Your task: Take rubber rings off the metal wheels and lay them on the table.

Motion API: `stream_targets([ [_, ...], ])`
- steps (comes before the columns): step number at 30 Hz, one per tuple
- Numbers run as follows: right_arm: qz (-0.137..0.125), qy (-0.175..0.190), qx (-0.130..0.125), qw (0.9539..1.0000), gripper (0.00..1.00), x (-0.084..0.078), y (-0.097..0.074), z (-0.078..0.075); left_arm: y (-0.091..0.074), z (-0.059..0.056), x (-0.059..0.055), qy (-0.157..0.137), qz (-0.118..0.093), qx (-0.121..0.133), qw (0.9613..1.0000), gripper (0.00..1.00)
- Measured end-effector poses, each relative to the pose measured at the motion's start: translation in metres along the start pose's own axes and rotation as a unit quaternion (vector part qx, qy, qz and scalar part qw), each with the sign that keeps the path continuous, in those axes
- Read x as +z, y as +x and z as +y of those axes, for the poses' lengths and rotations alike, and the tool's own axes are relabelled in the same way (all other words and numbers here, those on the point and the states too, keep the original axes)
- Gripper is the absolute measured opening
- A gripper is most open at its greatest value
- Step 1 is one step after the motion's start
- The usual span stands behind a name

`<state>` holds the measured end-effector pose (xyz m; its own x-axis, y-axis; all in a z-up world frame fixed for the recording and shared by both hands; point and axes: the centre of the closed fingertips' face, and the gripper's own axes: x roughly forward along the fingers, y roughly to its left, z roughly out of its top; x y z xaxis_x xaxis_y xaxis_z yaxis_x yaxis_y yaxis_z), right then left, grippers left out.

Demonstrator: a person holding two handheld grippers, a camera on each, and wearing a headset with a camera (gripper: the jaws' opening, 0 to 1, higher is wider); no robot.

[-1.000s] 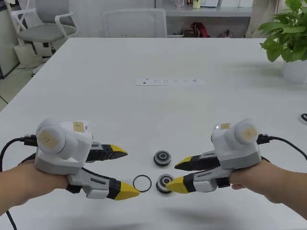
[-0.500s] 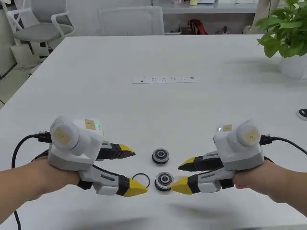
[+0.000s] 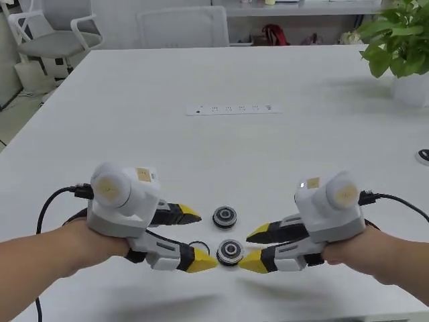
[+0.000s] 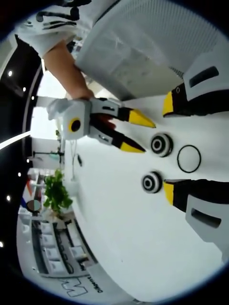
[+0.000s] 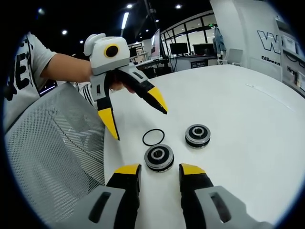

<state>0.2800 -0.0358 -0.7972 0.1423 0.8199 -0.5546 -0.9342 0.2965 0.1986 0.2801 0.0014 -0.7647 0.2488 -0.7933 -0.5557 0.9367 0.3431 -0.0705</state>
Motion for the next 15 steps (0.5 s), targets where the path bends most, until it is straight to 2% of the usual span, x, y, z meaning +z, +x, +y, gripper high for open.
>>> stream_targets([
  [15,0.011,-0.01,0.006,0.9999,0.25,-0.006,0.007,0.002,0.021,-0.009,0.001,0.002,0.005,-0.013,0.9999,0.42],
])
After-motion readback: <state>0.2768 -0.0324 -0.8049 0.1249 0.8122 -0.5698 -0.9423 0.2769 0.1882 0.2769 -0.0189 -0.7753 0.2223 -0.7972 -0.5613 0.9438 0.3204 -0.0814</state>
